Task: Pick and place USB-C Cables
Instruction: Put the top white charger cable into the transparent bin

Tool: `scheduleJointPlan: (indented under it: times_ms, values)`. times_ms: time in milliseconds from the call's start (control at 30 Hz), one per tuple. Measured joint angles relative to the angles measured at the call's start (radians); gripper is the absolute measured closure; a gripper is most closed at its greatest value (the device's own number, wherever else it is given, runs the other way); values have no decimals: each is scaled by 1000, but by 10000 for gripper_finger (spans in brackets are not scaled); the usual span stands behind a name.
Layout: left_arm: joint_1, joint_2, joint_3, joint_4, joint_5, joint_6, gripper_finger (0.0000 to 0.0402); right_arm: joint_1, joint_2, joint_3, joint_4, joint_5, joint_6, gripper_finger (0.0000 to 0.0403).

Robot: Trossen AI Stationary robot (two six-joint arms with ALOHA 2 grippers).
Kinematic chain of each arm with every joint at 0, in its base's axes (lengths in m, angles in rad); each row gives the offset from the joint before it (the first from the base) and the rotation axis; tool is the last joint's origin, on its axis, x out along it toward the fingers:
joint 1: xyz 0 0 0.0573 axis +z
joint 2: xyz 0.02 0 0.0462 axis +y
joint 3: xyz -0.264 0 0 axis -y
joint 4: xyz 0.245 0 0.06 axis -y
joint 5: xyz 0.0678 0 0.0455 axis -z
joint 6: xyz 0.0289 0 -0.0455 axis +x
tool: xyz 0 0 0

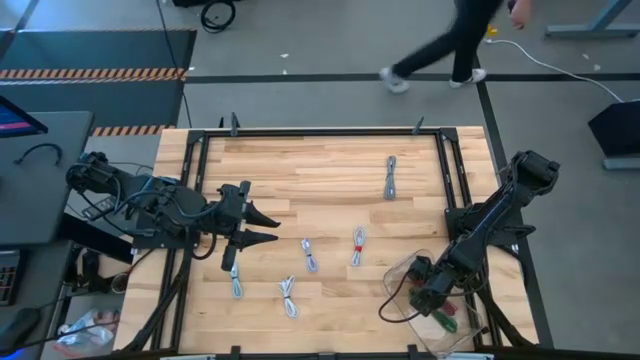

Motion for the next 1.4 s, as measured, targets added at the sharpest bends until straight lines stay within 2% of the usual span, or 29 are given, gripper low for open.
scheduleJointPlan:
  times_ms: [233, 400, 633, 733, 900, 1133, 1200, 1300, 1400]
  values:
    - [0, 0, 0, -15, -1, 0, 271, -40, 0, 73, 1, 31, -61, 262]
    - [0, 0, 0, -66, -68, -18, 271, -80, 0, 174, 1, 98, -172, 262]
    - [1, 20, 1, -174, -224, -52, 271, -146, 0, 358, 9, 212, -466, 262]
    - [9, 44, 2, -209, -233, -67, 271, -175, 0, 447, 9, 268, -620, 262]
    - [12, 100, 2, -419, -233, -185, 271, -205, 0, 578, 9, 312, -846, 262]
    - [12, 236, 1, -986, -233, -499, 276, -218, -1, 664, 10, 314, -1006, 262]
    - [13, 282, 0, -1092, -233, -538, 279, -218, -1, 666, 18, 314, -1022, 262]
    - [13, 329, 0, -1101, -226, -488, 280, -218, -1, 666, 17, 314, -1025, 262]
    - [23, 355, -3, -988, -184, -365, 280, -218, -1, 666, 19, 315, -1025, 262]
